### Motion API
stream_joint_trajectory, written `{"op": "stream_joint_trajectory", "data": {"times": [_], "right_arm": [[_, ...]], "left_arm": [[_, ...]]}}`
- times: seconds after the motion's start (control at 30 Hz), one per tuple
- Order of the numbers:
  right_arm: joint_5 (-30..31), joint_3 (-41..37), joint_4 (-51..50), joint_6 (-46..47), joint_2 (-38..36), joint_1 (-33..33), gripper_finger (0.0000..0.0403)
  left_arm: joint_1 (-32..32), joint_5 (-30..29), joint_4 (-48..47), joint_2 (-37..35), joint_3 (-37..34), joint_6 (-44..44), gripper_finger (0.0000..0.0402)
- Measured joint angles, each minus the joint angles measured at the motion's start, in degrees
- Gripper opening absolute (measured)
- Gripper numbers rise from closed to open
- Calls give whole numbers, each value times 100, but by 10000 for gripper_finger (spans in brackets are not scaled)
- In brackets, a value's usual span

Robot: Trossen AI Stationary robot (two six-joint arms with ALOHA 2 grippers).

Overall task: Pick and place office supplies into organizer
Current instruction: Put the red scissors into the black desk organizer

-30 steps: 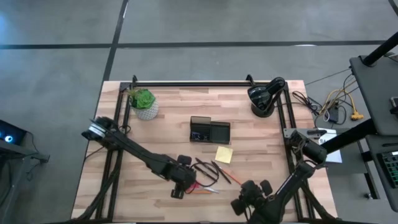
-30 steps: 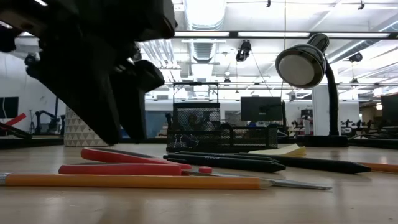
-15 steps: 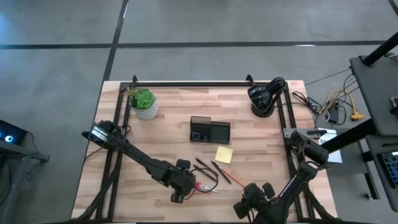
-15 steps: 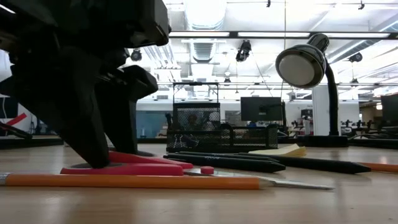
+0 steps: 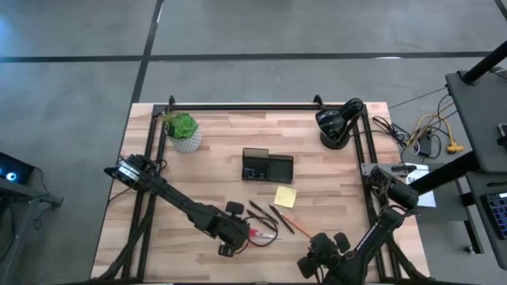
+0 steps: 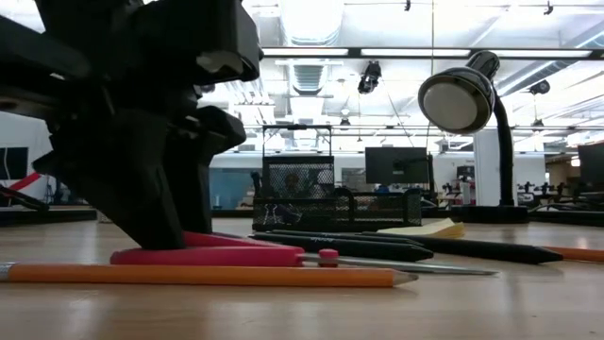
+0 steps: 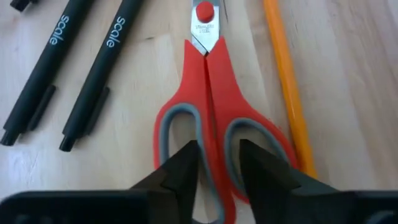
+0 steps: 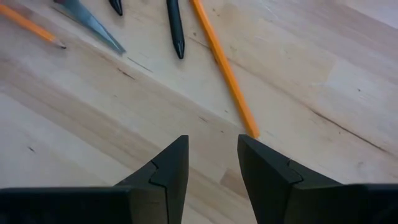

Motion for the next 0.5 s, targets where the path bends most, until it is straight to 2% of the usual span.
{"op": "stream_joint_trajectory", "data": {"times": [0.2, 0.3, 0.5], "right_arm": [[0, -2, -2, 0, 0, 0, 132], [0, -4, -4, 0, 0, 0, 132], [2, -50, -17, 93, 0, 0, 132]], "left_arm": [[7, -51, -58, -34, -11, 376, 26], [13, -185, -249, -65, 48, 470, 26], [17, -1168, -1675, -278, 487, 1237, 9]]}}
